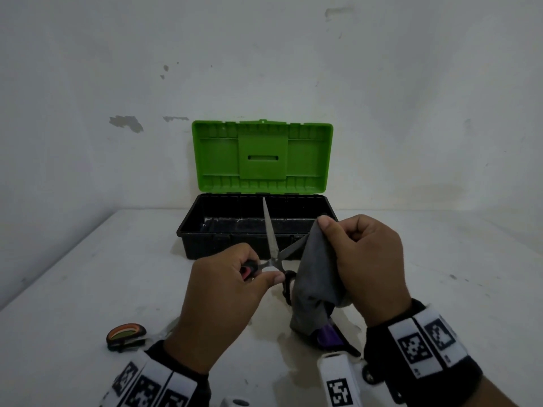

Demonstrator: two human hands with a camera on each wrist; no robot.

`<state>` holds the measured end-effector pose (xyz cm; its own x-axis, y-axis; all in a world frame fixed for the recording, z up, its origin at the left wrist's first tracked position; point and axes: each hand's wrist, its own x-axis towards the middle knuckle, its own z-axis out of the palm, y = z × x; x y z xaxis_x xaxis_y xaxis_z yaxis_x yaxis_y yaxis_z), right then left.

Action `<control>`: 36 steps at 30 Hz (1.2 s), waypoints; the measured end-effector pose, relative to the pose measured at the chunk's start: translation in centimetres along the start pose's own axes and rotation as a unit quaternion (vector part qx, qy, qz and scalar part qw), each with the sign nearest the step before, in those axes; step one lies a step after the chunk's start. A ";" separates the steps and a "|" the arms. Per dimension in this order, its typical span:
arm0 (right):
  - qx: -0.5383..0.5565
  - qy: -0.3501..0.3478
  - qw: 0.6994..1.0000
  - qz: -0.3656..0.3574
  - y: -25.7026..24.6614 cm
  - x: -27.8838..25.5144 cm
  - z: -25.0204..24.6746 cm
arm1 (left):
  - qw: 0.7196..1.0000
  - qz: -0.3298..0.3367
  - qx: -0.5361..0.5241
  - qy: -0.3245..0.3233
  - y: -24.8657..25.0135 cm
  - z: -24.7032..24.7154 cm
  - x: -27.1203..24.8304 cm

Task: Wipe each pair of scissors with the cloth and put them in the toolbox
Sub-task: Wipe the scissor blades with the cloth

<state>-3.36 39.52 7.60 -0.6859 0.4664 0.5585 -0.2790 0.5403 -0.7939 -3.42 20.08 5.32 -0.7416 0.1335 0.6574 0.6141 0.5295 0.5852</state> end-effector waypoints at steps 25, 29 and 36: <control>0.180 -0.198 0.963 0.040 -1.0 -2.2 -0.6 | 0.928 -0.199 -0.271 -0.159 1.5 -0.8 1.9; 0.193 -0.172 0.964 0.059 -1.0 -2.3 -0.6 | 0.937 -0.175 -0.250 -0.170 1.7 -1.1 1.9; 0.169 -0.121 0.976 0.063 -0.7 -1.2 -0.8 | 0.954 -0.155 -0.196 -0.167 1.3 -1.4 1.9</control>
<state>-1.83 39.12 7.64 -0.8561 0.3136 0.4108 -0.3602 0.2081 -0.9094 -3.66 19.79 8.00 -0.9083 0.3156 0.2745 0.3569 0.2426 0.9021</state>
